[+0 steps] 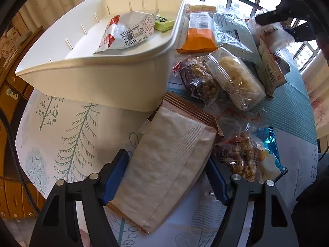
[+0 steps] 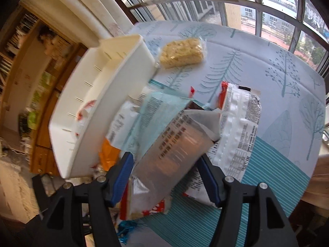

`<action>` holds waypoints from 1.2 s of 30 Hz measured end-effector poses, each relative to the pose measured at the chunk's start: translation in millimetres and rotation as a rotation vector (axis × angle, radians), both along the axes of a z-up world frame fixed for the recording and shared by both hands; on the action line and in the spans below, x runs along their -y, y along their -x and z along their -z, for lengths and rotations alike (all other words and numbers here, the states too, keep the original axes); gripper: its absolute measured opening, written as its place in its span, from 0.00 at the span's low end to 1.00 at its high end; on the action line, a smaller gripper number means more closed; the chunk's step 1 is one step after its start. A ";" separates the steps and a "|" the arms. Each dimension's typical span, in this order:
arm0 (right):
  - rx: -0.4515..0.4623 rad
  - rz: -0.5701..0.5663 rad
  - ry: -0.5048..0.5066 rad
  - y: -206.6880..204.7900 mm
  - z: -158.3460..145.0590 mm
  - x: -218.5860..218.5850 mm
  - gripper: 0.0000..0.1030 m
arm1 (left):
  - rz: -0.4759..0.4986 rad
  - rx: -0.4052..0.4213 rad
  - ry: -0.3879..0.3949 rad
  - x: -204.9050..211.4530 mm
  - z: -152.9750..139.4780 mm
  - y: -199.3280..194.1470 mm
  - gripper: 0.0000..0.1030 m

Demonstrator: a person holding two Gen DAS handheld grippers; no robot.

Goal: Organize snacks
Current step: 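Grasp the brown paper bag with the left tool while the right tool grasps the clear bread bag, then lift both bags over the white tray and open both tools to release them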

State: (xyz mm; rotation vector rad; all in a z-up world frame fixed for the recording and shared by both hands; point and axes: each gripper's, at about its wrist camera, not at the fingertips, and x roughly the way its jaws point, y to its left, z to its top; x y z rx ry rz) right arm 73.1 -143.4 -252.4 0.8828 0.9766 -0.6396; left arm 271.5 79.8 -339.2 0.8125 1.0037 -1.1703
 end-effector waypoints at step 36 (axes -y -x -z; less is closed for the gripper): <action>0.046 -0.074 -0.046 23.0 -57.0 -25.8 0.44 | -0.347 -0.027 0.138 -35.5 -105.2 91.6 0.60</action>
